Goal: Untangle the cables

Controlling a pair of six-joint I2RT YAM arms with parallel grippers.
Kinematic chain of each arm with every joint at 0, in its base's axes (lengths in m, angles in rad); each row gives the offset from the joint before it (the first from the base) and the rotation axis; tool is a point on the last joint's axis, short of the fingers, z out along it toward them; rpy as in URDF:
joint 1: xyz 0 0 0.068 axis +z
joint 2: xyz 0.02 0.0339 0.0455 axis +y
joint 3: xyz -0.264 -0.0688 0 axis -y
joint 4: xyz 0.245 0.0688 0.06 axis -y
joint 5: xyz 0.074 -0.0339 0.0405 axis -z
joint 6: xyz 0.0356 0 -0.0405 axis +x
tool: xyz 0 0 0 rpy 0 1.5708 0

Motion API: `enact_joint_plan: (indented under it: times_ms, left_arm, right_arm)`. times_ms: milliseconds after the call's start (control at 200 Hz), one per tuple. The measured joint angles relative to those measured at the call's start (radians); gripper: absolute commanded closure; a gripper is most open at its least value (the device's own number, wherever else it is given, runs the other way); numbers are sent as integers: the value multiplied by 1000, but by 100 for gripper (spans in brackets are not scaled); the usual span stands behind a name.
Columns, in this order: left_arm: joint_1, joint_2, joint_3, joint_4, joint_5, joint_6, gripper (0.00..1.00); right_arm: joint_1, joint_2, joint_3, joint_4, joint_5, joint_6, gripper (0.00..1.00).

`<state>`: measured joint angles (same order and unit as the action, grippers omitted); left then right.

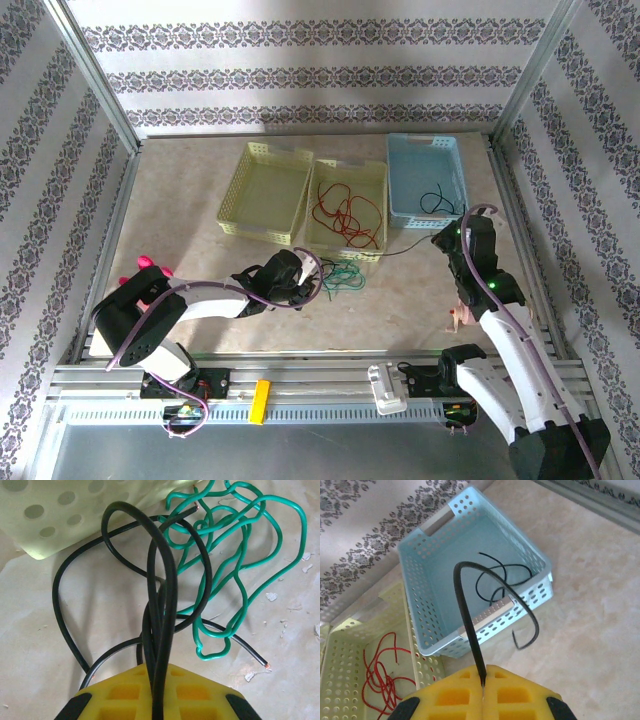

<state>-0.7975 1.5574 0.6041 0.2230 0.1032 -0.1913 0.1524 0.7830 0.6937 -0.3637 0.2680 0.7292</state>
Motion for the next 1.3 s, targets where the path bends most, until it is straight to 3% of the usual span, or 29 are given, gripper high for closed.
enact_joint_plan:
  times_ms: [410,895,1004,1144,1299]
  left_arm:
    - [0,3,0,1,-5,-21,100]
    - [0,3,-5,4,-11,-26,100]
    - [0,3,-6,7,-11,-26,100]
    - [0,2,-8,9,-11,-26,100]
    - [0,-5,-11,9,-11,-26,100]
  right_arm:
    - [-21,54,190,137,-52,-216,94]
    - [-197,569,370,327,-166,-163,91]
    - [-198,683,391,343,-227,-125,86]
    - [-198,798,389,330,-312,-73,66]
    - [-198,816,367,291,-351,-46,55]
